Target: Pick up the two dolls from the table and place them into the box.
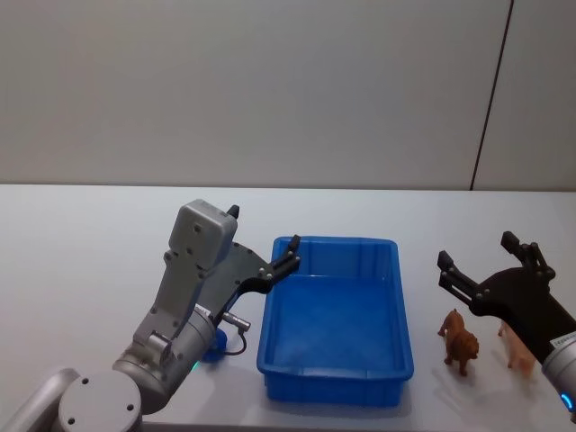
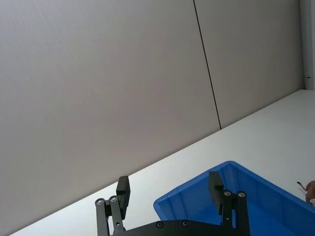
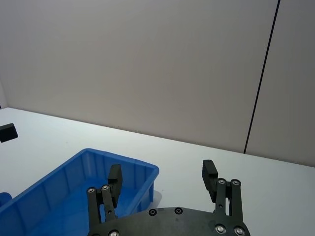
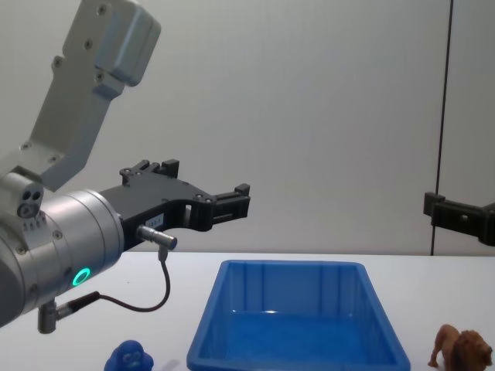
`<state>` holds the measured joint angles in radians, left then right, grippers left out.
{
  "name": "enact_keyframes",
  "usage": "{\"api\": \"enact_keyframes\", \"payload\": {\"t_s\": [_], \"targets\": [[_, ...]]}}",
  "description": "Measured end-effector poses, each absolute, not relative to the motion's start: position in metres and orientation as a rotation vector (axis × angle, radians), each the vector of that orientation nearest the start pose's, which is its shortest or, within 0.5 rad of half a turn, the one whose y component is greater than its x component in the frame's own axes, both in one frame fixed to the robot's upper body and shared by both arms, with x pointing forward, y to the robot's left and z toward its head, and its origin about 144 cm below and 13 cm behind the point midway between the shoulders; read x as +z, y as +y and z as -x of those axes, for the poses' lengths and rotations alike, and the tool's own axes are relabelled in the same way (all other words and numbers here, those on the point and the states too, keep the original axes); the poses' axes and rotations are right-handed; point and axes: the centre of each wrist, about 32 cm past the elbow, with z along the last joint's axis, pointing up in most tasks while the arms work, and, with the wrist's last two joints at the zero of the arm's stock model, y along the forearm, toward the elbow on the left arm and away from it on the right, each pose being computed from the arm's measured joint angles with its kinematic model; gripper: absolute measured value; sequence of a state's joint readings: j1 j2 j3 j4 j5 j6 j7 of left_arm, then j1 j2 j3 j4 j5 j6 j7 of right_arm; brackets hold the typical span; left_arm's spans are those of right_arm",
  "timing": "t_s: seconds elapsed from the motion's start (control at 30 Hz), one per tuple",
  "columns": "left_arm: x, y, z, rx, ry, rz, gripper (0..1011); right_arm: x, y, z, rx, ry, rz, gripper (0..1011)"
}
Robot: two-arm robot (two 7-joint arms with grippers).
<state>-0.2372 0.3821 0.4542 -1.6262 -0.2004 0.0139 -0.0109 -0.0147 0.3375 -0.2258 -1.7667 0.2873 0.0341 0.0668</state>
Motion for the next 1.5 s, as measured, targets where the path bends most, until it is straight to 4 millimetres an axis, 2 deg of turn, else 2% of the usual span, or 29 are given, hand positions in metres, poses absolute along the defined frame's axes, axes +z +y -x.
{"api": "enact_keyframes", "payload": {"t_s": [1.0, 1.5], "targets": [[1.204, 0.198, -0.492, 1.124, -0.268, -0.061, 1002, 1.188, -0.238, -0.444, -1.231, -0.076, -0.023, 1001], [1.204, 0.198, -0.492, 1.124, -0.268, -0.061, 1002, 1.184, -0.267, -0.452, -1.243, -0.029, 0.048, 1001]]}}
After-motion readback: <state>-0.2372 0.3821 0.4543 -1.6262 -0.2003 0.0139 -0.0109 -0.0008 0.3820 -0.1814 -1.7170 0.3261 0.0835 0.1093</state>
